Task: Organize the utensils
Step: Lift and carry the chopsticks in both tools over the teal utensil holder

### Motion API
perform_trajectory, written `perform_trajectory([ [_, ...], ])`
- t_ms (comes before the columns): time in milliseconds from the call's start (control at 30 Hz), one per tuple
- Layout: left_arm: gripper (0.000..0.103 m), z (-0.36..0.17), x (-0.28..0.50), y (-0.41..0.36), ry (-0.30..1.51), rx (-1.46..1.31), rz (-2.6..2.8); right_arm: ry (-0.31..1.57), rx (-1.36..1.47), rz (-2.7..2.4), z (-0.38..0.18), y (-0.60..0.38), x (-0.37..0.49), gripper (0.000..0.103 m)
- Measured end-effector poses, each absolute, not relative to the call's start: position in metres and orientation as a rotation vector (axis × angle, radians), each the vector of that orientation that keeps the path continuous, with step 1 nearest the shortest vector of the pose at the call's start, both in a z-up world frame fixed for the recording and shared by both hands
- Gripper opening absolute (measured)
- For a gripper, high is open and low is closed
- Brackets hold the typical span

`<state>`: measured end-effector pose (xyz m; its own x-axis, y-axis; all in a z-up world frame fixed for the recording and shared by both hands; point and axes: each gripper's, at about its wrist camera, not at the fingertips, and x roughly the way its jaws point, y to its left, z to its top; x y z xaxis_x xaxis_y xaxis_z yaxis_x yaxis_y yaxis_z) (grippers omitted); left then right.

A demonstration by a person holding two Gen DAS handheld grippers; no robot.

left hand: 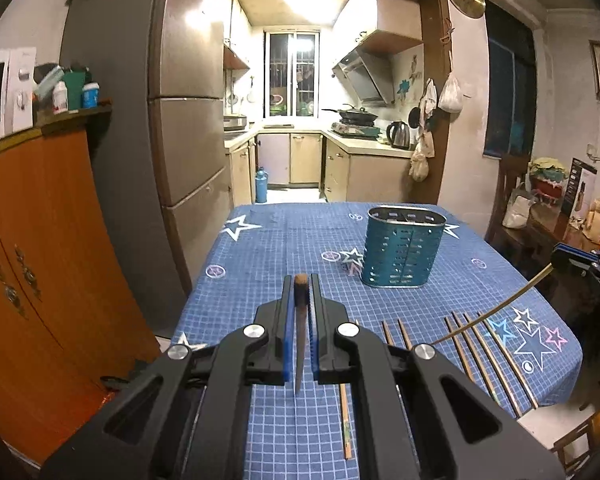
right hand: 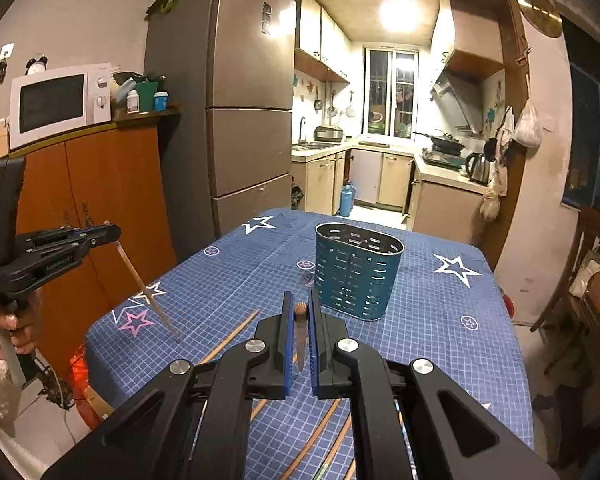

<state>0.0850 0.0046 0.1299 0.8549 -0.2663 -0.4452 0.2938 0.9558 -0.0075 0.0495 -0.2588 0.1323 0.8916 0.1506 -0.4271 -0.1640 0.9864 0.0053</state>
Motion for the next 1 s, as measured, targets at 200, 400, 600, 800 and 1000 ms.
perform_trajectory([
  [200,0.005,0.148,0.086,-0.01,0.438,0.087,-0.281,0.432,-0.008,0.184,0.156,-0.276,0.056,0.008],
  [400,0.005,0.155,0.089,-0.031,0.418,0.125,-0.256,0.409,0.002,0.18,0.172,-0.29,0.058,0.008],
  [600,0.005,0.166,0.103,-0.05,0.392,0.16,-0.217,0.413,-0.016,0.168,0.185,-0.298,0.072,0.008],
  [800,0.005,0.214,0.137,-0.082,0.315,0.181,-0.251,0.363,-0.03,0.126,0.229,-0.315,0.106,0.008],
  [1000,0.005,0.273,0.187,-0.127,0.229,0.132,-0.343,0.303,-0.026,0.057,0.28,-0.336,0.155,0.008],
])
